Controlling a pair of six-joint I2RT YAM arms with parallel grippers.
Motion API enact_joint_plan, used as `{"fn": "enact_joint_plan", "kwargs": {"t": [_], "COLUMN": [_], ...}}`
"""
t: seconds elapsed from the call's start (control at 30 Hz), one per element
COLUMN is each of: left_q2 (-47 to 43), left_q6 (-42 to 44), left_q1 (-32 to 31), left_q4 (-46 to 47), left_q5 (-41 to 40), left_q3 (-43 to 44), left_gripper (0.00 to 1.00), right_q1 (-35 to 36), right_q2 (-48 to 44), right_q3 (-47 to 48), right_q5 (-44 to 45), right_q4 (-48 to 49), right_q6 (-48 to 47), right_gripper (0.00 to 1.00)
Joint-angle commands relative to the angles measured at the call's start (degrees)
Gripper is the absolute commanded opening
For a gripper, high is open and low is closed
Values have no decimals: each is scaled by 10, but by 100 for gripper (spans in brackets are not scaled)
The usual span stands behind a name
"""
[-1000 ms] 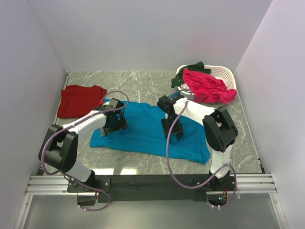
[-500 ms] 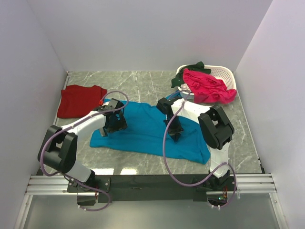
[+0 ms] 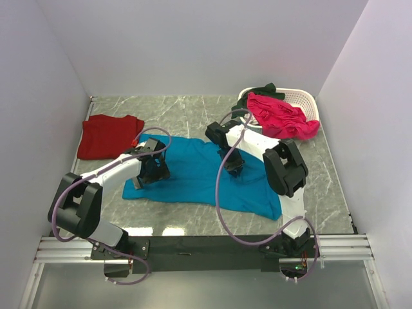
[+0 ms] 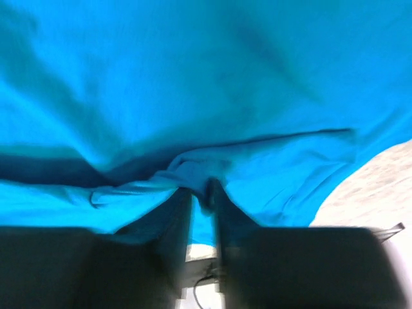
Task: Fold and stack the t-shirts
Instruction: Fold the tshirt
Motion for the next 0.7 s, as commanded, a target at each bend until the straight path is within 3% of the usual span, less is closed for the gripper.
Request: {"fn": "enact_joint_plan", "kwargs": {"t": [0.0, 0.1, 0.13, 0.37, 0.67], "left_q2": [-17, -11, -6, 9, 13], "left_q6": [-3, -1, -1, -3, -6], "left_q1": [0, 0, 0, 0, 1], "left_q4": [6, 12, 13, 16, 24], "left_q5": [-4, -11, -14, -30, -22], "left_q3": [-6, -20, -24, -43, -39], "left_gripper": [99, 99, 99, 99, 99], "right_q1": [3, 3, 3, 3, 0], "right_q2": [18, 22, 24, -32, -155], "right_q3": [43, 66, 72, 61, -122], "right_q5": [58, 80, 89, 139, -93], "right_q4": [-31, -37, -40, -30, 69], "right_q6": [-14, -11, -9, 27, 44], "right_gripper": [30, 50, 52, 57, 54]}}
